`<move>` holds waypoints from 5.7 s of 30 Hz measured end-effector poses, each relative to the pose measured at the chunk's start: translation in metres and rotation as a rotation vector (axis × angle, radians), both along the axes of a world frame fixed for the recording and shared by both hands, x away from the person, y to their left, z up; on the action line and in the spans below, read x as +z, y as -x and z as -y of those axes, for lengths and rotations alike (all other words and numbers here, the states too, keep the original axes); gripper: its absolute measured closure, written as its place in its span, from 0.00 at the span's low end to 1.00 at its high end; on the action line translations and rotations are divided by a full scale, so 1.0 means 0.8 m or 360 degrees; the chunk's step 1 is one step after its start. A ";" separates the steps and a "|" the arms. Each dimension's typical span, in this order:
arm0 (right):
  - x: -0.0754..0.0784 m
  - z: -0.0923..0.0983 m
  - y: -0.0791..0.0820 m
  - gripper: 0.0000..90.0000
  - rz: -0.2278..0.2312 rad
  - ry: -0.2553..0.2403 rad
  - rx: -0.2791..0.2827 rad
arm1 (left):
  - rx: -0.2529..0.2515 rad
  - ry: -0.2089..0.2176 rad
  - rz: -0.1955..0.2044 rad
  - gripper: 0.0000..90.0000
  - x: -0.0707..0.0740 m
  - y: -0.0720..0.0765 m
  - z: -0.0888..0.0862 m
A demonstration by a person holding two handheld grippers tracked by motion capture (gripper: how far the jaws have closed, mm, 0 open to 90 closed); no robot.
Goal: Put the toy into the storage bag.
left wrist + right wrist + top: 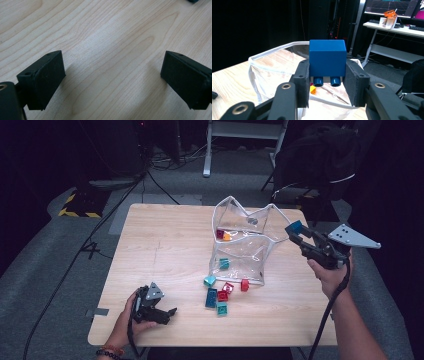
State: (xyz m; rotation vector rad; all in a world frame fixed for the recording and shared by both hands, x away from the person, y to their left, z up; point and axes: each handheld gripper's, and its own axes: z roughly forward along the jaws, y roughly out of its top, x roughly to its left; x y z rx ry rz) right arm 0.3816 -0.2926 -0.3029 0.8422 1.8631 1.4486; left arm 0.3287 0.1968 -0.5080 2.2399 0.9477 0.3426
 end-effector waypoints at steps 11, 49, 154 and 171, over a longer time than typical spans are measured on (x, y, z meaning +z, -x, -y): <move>-0.001 -0.016 -0.016 0.66 -0.0025 0.0047 -0.0012 | 0.0000 0.0000 0.0000 0.06 0.000 0.000 0.000; -0.016 -0.048 -0.045 0.63 -0.0042 0.0161 -0.0120 | 0.0004 0.0003 -0.0001 0.06 0.000 0.000 0.000; -0.252 -0.128 0.008 0.75 -0.0594 0.0443 0.0114 | -0.0002 -0.0002 0.0000 0.06 0.000 0.000 0.000; -0.225 -0.093 0.026 0.76 -0.0483 0.0416 0.0239 | -0.0001 -0.0001 -0.0001 0.06 0.000 0.000 0.000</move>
